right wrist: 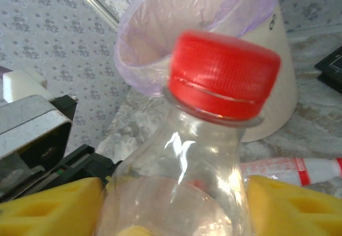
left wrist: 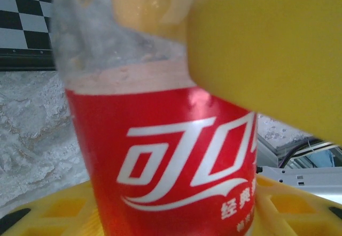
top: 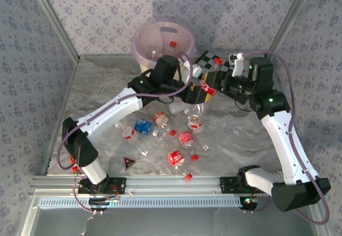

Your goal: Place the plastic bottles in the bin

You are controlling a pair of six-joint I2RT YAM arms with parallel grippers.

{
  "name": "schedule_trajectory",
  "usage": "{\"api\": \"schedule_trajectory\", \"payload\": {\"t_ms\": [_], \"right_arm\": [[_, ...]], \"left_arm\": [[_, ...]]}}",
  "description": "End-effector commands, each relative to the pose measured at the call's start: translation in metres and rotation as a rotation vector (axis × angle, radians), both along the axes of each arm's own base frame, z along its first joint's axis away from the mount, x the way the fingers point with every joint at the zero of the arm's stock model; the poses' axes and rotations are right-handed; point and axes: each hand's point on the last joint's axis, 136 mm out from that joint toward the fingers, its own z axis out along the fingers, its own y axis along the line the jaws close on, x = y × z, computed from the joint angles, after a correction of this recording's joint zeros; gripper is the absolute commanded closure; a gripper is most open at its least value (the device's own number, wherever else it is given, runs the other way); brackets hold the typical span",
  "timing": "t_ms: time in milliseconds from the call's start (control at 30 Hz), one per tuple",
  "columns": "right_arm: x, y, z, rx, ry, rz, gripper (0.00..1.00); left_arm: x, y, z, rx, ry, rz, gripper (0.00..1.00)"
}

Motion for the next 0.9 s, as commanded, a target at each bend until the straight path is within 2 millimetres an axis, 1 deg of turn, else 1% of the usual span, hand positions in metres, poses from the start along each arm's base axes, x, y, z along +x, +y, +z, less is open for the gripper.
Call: {"api": "schedule_trajectory", "payload": {"t_ms": [0,67,167,267,333,367,400,500,567,633,700,733,767,867], "right_arm": [[-0.007,-0.024,0.010,-0.035,-0.020,-0.087,0.10],[-0.010,-0.041,0.011,-0.047,-0.024,-0.152,0.03],[-0.017,-0.063,0.000,-0.063,0.010,-0.226,0.02],[-0.023,-0.074,-0.021,-0.077,0.067,-0.257,0.02],[-0.028,-0.077,-0.039,-0.091,0.115,-0.266,0.02],[-0.030,-0.078,-0.048,-0.097,0.135,-0.270,0.02],[-0.033,-0.078,-0.062,-0.103,0.169,-0.270,0.02],[-0.041,-0.080,-0.080,-0.111,0.207,-0.278,0.02],[-0.045,-0.082,-0.088,-0.121,0.230,-0.287,0.03],[-0.049,-0.084,-0.092,-0.130,0.244,-0.297,0.03],[-0.052,-0.086,-0.094,-0.137,0.252,-0.304,0.03],[-0.053,-0.087,-0.094,-0.141,0.255,-0.310,0.03],[-0.054,-0.088,-0.094,-0.144,0.256,-0.316,0.03],[-0.056,-0.092,-0.095,-0.156,0.261,-0.334,0.03]], "left_arm": [[0.014,0.007,0.032,-0.040,-0.080,0.029,0.54],[0.025,0.015,0.043,-0.043,-0.111,0.051,0.55],[0.046,0.033,0.068,-0.058,-0.170,0.102,0.58],[0.077,0.057,0.100,-0.071,-0.267,0.186,0.60],[0.108,0.080,0.119,-0.070,-0.318,0.293,0.67],[0.121,0.089,0.125,-0.064,-0.337,0.337,0.70],[0.136,0.100,0.131,-0.053,-0.363,0.391,0.73],[0.176,0.128,0.142,-0.032,-0.427,0.523,0.83],[0.199,0.142,0.144,-0.006,-0.458,0.588,0.88],[0.225,0.155,0.132,0.058,-0.482,0.652,0.94],[0.243,0.163,0.120,0.116,-0.497,0.688,1.00],[0.252,0.166,0.116,0.142,-0.510,0.699,1.00],[0.256,0.168,0.104,0.189,-0.499,0.696,1.00],[0.267,0.170,0.076,0.296,-0.500,0.669,1.00]]}}
